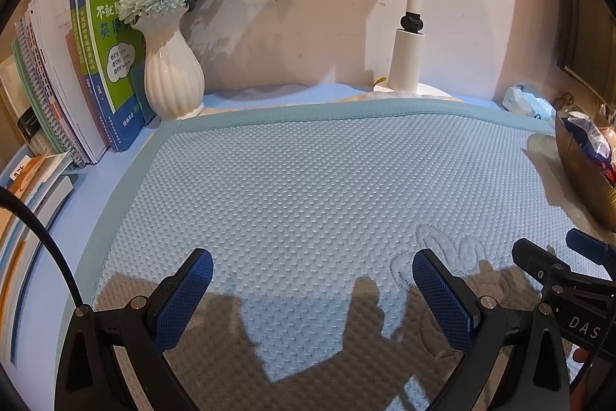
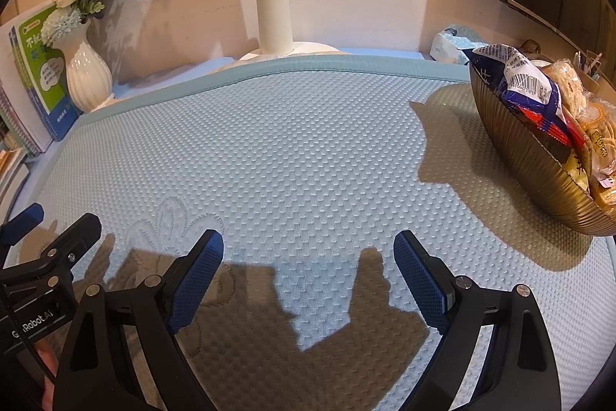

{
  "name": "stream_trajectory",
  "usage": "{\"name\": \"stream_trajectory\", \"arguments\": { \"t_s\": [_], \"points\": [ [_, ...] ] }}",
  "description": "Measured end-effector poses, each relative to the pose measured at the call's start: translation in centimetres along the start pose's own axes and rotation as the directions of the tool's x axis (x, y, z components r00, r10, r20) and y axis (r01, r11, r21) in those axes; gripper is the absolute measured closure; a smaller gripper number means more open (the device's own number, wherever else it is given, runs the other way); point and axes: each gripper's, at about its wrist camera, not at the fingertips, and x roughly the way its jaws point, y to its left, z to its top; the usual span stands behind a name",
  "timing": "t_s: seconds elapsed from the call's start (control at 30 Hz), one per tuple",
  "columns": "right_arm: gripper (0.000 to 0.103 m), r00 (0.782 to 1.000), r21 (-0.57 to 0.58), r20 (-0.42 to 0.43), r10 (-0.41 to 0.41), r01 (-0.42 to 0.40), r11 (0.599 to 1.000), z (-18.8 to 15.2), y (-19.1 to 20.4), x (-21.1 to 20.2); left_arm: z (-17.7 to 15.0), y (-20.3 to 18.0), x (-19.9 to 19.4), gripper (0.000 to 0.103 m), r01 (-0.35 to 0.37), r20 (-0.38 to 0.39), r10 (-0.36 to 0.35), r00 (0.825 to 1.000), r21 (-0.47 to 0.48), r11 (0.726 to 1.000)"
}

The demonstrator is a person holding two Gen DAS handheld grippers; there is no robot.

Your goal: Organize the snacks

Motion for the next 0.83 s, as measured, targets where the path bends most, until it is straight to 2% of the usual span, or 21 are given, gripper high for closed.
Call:
{"name": "stream_trajectory", "arguments": {
  "t_s": [0.53,0.83],
  "points": [
    [0.012,1.000,0.003,-0.005,0.010,-0.010,1.000,-0.07,0.00,0.11,0.10,0.09,0.07,0.000,-0.003,0.002,0.003,1.000,0.004,1.000],
    [0.012,1.000,0.003,-0.010,0.014,-0.014,1.000,-0.13,-0.02,0.18,0.28,0.46,-0.35,0.000,-0.037,0.037,0.038,0.999,-0.005,0.999]
  ]
}}
